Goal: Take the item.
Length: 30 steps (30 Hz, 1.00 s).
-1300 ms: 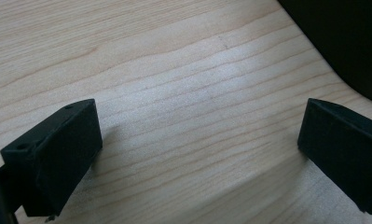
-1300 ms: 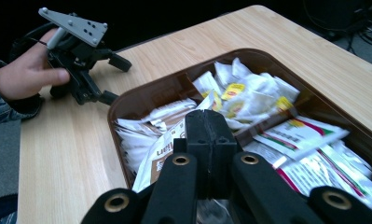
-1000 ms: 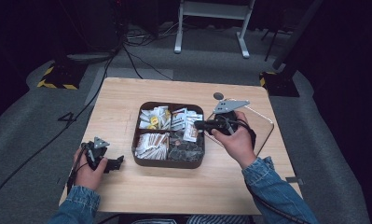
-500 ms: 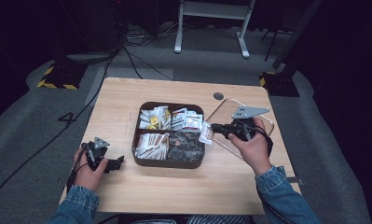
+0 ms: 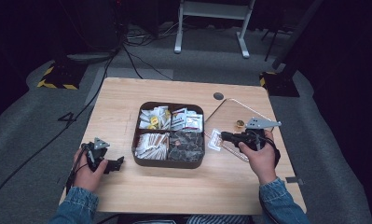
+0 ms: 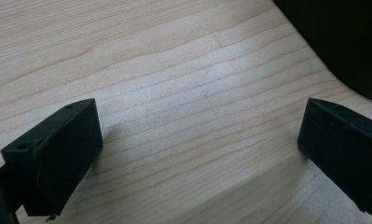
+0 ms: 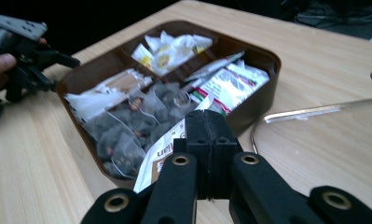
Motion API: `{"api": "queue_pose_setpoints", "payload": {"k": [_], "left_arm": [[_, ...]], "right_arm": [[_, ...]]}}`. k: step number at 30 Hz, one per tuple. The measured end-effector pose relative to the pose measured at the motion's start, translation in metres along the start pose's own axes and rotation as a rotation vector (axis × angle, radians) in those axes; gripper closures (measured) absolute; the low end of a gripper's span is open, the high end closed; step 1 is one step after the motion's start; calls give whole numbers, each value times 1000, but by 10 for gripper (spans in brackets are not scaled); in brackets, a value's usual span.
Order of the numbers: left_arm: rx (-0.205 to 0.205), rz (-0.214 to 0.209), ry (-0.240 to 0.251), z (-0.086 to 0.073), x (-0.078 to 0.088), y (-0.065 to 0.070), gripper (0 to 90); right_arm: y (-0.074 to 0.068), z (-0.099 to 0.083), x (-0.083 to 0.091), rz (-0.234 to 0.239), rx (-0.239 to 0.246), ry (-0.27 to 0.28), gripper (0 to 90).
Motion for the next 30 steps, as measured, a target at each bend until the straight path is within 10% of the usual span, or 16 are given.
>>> {"api": "queue_pose_setpoints", "payload": {"k": [30], "left_arm": [[-9,-7,-4,1,-1,-1,0]], "right_arm": [[9,-67,-25,-76,35,-247,900]]}}
Point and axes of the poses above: each handheld gripper's, and its own axes: x roughly backward along the jaws, z roughly out of its top, y roughly to its right, the point moved 1 cm from there along -x, roughly forward along the jaws, and after that the axes turned 11 degrees about y, right-handed, at the moved point
